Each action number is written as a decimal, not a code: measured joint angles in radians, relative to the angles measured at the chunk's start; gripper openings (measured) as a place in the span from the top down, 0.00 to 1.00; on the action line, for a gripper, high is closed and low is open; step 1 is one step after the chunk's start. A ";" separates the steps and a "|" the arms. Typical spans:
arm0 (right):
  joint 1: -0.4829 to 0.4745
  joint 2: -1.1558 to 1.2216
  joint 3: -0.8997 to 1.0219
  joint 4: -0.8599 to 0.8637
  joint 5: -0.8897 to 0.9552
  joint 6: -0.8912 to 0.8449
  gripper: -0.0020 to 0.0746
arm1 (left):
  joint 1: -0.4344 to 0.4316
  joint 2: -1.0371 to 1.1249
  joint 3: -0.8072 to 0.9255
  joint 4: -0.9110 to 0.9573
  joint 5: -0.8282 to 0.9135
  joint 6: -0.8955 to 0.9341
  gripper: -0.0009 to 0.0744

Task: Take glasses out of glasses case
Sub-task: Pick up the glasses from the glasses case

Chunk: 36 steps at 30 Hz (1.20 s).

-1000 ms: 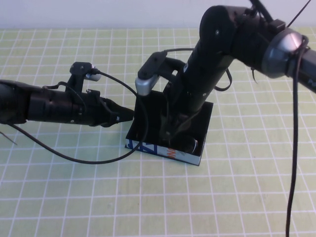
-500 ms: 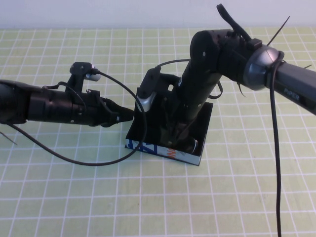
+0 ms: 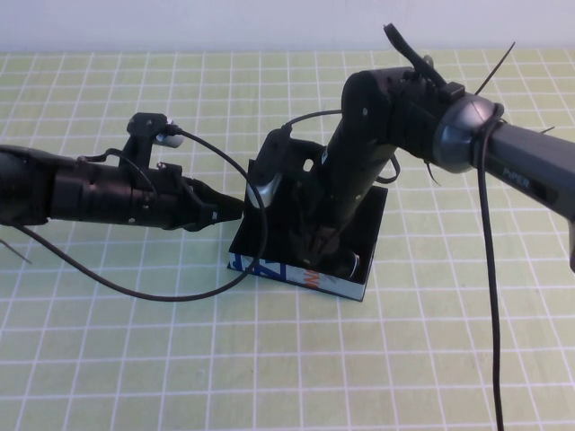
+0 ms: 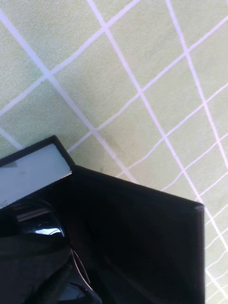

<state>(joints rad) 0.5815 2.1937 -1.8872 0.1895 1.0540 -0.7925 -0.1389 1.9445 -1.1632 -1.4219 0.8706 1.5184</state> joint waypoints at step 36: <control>0.000 0.031 -0.002 -0.023 -0.023 -0.029 0.63 | 0.000 0.000 0.000 0.006 0.000 0.000 0.99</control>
<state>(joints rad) 0.5815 2.2248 -1.8893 0.1662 1.0305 -0.8217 -0.1389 1.9445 -1.1632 -1.4160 0.8706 1.5184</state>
